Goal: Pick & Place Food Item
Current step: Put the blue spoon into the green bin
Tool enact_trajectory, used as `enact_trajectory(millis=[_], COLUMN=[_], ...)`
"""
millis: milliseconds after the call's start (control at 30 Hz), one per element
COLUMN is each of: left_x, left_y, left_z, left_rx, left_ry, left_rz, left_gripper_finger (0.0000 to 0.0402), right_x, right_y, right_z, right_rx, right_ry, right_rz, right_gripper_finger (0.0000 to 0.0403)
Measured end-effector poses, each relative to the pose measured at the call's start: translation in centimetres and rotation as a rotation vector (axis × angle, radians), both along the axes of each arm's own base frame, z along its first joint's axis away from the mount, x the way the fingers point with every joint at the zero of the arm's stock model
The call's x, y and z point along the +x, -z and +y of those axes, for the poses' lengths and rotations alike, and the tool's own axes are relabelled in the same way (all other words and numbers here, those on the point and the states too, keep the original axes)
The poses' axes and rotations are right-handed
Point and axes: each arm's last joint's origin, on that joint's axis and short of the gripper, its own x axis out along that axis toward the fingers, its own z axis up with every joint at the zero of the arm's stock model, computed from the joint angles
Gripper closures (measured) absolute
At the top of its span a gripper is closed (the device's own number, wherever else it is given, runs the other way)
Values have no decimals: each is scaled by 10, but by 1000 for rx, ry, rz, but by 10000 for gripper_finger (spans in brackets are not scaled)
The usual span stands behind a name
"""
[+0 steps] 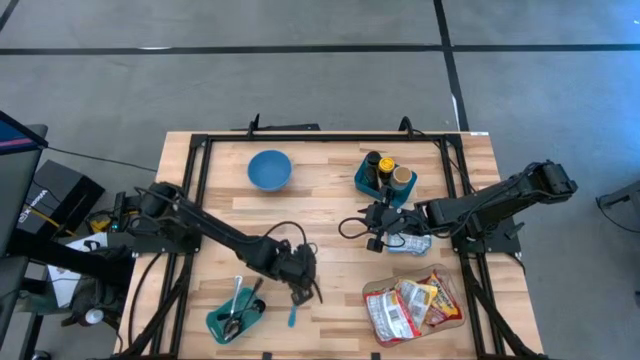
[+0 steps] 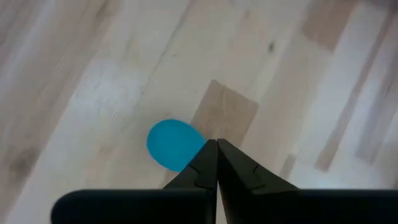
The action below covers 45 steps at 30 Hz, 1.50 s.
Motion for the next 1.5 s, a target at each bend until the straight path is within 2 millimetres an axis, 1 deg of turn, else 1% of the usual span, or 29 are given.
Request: enact_trajectory(millis=[167, 300, 367, 567, 933, 1000, 1100, 1233, 1400, 1500], left_x=[0, -1, -2, -3, 2, 2, 3, 7, 14, 15], left_y=[-7, -7, -7, -7, -7, -7, -7, -10, -15, -20], left_z=[1, -4, -7, -9, 0, 1, 1, -3, -8, -11], left_rx=[-123, -280, -328, -344, -335, -349, -397, -483, -561, -566], left_ry=[-189, -247, -247, -255, -288, -320, -431, -560, -601, -616], left_rz=[-19, 37, 66, 77, 58, 55, 55, 8, -70, -94], left_gripper_finger=[401, 401, 401, 401, 401, 401, 401, 401, 401, 401], right_x=[0, 0, 0, 0, 0, 0, 0, 0, 0, -1], right_y=[0, 0, 0, 0, 0, 0, 0, 0, 1, 1], right_z=[0, 0, 0, 0, 0, 0, 0, 0, 0, -1], right_rx=[0, 2, 2, 4, 6, 5, 1, -1, -29, -43], right_ry=[-1, -2, -2, -5, -6, -6, -9, -11, -30, -37], right_rz=[2, 2, 2, 2, -1, 0, 4, 6, 25, 36], right_gripper_finger=[316, 316, 316, 316, 316, 316, 316, 316, 316, 316])
